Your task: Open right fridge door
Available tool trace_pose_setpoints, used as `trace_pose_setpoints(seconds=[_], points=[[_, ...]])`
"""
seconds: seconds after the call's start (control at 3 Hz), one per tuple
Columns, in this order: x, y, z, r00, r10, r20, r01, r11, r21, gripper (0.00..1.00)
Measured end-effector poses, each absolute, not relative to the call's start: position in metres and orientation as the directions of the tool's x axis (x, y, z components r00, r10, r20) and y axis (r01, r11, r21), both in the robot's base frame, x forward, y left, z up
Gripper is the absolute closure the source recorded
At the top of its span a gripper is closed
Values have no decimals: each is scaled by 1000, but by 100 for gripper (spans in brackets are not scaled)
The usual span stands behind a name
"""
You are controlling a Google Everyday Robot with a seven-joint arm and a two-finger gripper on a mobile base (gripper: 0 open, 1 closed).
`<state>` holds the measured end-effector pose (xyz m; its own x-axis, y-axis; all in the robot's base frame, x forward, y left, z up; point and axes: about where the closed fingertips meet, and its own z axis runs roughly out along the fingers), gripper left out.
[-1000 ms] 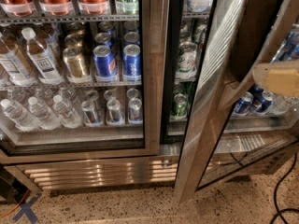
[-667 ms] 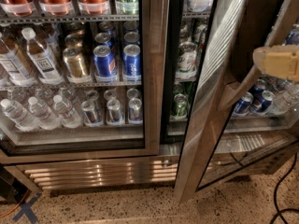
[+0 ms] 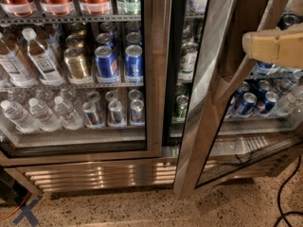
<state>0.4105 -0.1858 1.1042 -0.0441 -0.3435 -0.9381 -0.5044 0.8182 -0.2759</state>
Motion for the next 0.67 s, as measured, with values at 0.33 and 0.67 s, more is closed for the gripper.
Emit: trace_pose_setpoints(seconds=[0.33,0.67], points=[[410,-186,1104,-44,-343,-938,-504,818,-276,76],[408,-182,1104,-44,-343,-938,-504,818,-276,98]])
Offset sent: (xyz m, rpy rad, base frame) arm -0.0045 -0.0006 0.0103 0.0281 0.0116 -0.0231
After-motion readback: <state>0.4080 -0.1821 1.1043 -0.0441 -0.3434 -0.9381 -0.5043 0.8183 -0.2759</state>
